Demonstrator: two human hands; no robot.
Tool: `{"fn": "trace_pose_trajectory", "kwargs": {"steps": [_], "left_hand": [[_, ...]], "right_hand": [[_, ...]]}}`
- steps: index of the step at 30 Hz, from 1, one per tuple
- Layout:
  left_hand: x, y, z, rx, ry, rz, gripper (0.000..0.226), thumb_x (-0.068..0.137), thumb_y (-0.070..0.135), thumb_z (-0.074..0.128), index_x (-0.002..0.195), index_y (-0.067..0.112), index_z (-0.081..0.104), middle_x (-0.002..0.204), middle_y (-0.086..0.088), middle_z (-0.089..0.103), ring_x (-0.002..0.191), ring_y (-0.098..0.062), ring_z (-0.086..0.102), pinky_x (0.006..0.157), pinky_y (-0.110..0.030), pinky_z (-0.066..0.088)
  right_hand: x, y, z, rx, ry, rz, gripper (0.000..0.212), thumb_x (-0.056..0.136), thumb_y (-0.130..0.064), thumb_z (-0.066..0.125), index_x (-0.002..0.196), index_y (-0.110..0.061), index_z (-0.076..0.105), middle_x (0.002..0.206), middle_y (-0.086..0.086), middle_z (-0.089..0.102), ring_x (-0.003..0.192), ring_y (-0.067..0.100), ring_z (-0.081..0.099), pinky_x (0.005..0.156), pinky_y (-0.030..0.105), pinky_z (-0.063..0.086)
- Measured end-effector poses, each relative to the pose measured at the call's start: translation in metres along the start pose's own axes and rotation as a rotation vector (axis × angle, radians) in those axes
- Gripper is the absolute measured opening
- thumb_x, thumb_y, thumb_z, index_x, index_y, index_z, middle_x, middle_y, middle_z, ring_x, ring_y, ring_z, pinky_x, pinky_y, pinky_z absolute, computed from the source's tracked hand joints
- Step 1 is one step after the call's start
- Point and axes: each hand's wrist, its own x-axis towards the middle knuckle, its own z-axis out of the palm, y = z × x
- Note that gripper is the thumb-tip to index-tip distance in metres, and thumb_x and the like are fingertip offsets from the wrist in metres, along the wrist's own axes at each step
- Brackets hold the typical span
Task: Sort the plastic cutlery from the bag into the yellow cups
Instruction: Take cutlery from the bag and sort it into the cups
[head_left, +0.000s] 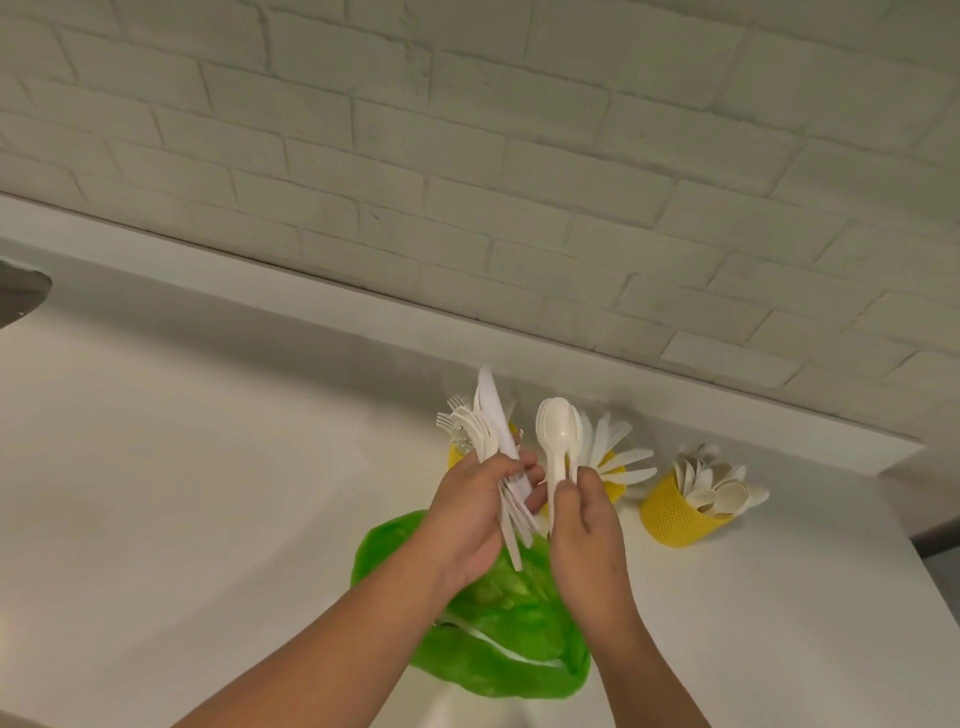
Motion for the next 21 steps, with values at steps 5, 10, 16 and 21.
{"fn": "trace_pose_trajectory", "kwargs": {"steps": [5, 10, 16, 21], "left_hand": [[-0.003, -0.002, -0.007, 0.108, 0.063, 0.058, 0.026, 0.094, -0.004, 0.053, 0.115, 0.006, 0.065, 0.080, -0.009, 0.061, 0.068, -0.022, 0.057, 0.073, -0.038, 0.048], [-0.004, 0.000, -0.013, 0.181, 0.036, 0.024, 0.032, 0.080, -0.002, 0.055, 0.111, 0.002, 0.059, 0.075, -0.012, 0.056, 0.060, -0.023, 0.051, 0.060, -0.033, 0.044], [-0.007, -0.005, 0.001, 0.298, -0.077, -0.008, 0.036, 0.068, 0.003, 0.058, 0.103, 0.001, 0.061, 0.072, -0.013, 0.054, 0.056, -0.024, 0.048, 0.057, -0.031, 0.040], [-0.004, -0.019, 0.018, 0.350, -0.112, -0.021, 0.027, 0.080, -0.005, 0.051, 0.105, 0.000, 0.059, 0.072, -0.014, 0.056, 0.056, -0.024, 0.049, 0.056, -0.031, 0.041]], "right_hand": [[0.010, -0.002, -0.006, 0.311, 0.020, 0.091, 0.020, 0.105, -0.009, 0.034, 0.090, -0.011, 0.046, 0.060, 0.010, 0.039, 0.052, 0.018, 0.037, 0.048, 0.031, 0.031], [0.019, 0.004, -0.026, 0.868, -0.193, 0.237, 0.032, 0.109, -0.037, 0.037, 0.096, -0.015, 0.055, 0.052, 0.000, 0.023, 0.037, 0.009, 0.020, 0.039, 0.016, 0.017], [0.032, 0.016, -0.060, 0.854, -0.260, 0.063, 0.024, 0.104, -0.032, 0.050, 0.109, -0.010, 0.058, 0.068, 0.013, 0.051, 0.052, 0.024, 0.047, 0.056, 0.034, 0.040], [0.035, 0.021, -0.091, 0.838, -0.215, 0.128, 0.025, 0.103, -0.025, 0.045, 0.124, -0.014, 0.051, 0.071, 0.009, 0.043, 0.047, 0.018, 0.035, 0.050, 0.028, 0.033]]}}
